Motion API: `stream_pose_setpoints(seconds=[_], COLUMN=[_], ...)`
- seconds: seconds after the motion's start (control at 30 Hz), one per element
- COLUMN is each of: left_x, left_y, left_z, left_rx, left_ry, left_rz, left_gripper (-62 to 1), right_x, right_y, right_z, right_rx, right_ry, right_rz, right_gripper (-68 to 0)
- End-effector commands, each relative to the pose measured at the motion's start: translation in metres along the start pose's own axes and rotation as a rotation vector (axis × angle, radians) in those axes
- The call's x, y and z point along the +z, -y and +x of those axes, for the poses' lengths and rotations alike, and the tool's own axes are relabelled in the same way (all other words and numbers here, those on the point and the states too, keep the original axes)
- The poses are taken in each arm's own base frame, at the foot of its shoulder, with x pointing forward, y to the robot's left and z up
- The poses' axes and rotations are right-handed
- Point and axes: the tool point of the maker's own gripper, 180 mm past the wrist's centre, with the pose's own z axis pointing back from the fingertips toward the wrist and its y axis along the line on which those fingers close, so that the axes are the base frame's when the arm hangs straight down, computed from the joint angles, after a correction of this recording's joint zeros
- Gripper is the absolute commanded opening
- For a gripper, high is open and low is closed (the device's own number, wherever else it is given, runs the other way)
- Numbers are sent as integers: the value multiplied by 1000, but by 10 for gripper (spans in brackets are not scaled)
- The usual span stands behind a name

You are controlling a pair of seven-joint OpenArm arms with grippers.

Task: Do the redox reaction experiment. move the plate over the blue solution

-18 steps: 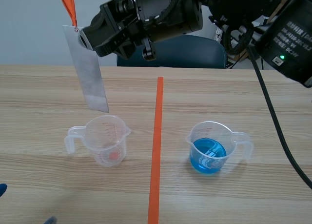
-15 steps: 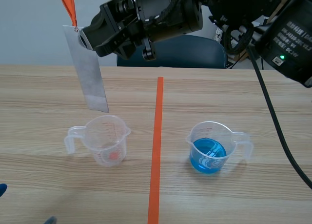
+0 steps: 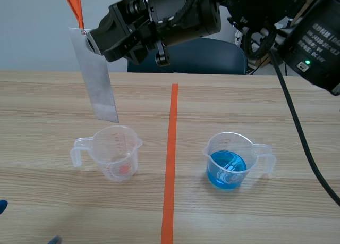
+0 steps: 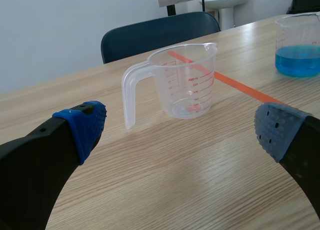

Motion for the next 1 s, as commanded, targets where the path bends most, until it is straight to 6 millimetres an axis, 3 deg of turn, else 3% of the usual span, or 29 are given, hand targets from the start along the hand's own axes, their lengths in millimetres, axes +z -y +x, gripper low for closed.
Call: stream_pose_setpoints(seconds=[0.0, 0.4, 0.97], left_x=[3, 3, 4], left_y=[-5, -5, -5], left_z=[10, 10, 10], left_rx=[-12, -12, -11], left_ry=[45, 45, 42], left_rz=[6, 6, 6], left_gripper=[14, 14, 14], right_x=[1, 24, 102], right_y=[2, 11, 29], right_z=[9, 4, -11], right_rx=[5, -68, -95], right_ry=[26, 43, 41], right_rz=[-1, 6, -12], right_gripper=[-671, -671, -671])
